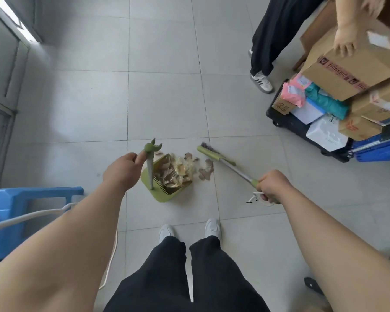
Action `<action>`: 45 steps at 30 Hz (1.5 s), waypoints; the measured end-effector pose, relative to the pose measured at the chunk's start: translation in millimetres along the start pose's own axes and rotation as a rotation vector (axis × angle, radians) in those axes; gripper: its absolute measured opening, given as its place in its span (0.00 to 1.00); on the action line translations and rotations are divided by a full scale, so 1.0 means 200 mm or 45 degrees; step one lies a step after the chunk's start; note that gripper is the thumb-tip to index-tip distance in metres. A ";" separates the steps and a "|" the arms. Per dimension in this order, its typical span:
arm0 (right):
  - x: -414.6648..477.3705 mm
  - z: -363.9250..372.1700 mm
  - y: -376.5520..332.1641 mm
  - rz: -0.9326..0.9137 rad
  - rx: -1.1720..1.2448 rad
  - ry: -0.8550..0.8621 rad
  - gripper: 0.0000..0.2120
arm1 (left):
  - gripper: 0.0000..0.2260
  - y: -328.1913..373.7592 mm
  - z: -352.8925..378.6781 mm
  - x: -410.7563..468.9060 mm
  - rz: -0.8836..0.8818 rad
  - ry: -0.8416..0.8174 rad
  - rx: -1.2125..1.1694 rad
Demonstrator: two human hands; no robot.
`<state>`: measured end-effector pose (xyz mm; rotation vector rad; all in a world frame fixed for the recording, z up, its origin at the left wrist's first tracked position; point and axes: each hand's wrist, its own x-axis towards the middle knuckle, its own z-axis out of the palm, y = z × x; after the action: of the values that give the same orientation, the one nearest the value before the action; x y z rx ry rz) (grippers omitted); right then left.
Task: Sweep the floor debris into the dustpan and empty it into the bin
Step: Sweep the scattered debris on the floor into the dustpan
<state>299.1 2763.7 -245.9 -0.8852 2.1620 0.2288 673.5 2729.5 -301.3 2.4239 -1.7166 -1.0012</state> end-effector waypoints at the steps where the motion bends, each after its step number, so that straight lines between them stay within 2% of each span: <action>1: 0.00 0.04 0.00 0.039 0.041 -0.018 0.06 | 0.28 0.00 0.00 0.01 0.011 -0.012 0.009; 7: -0.07 0.28 -0.04 0.170 0.399 -0.177 0.11 | 0.26 0.03 -0.01 0.06 0.090 -0.051 0.088; 12: -0.16 0.29 -0.17 0.079 0.307 -0.294 0.05 | 0.27 0.04 -0.01 0.09 0.098 -0.074 0.087; 21: -0.29 0.23 -0.35 -0.103 0.159 -0.450 0.02 | 0.26 -0.12 -0.01 0.04 -0.044 -0.094 -0.059; 29: -0.28 0.07 -0.48 -0.171 0.133 -0.351 0.07 | 0.28 -0.22 -0.02 -0.06 -0.168 0.050 -0.225; 37: -0.26 0.01 -0.69 -0.277 0.083 -0.238 0.06 | 0.30 -0.35 -0.09 -0.10 -0.335 0.201 -0.322; 45: -0.12 0.16 -0.95 -0.304 0.077 -0.160 0.08 | 0.31 -0.45 -0.12 -0.13 -0.463 0.266 -0.327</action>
<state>455.0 2649.3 -228.3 -1.0550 1.9182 0.0967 757.0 2780.0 -300.4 2.6037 -1.0367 -0.8869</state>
